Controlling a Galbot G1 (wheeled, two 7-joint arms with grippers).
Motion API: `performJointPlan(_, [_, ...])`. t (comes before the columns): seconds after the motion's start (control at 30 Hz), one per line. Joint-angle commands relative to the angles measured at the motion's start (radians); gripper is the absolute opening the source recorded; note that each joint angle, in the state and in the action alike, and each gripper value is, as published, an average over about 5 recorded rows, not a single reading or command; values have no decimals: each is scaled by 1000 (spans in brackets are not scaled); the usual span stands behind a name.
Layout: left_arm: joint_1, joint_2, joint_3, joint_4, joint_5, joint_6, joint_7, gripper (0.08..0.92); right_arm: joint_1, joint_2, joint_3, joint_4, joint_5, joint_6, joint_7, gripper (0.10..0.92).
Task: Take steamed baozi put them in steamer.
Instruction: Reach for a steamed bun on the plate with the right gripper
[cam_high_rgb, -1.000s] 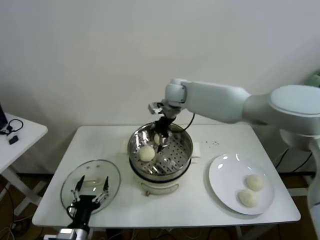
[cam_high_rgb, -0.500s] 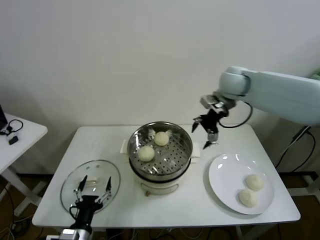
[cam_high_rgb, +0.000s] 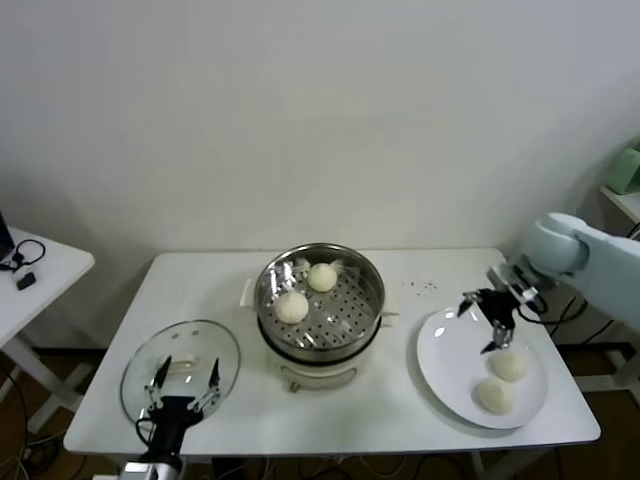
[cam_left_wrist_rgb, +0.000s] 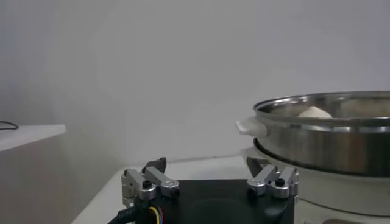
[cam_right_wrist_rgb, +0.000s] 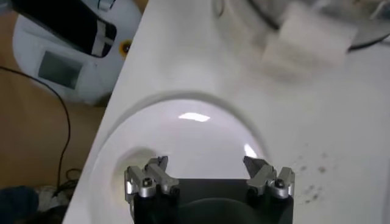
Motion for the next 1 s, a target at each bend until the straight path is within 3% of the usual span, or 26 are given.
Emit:
performJointPlan(0.03, [2,-4,-1,2,3,3,0,823,-264,-99,159,-4,-139,14,9,823])
performJointPlan(1.0, [0,-6,0,14,-3,2,-6,823,-261,-10,80,-43,-132,-15,42,823])
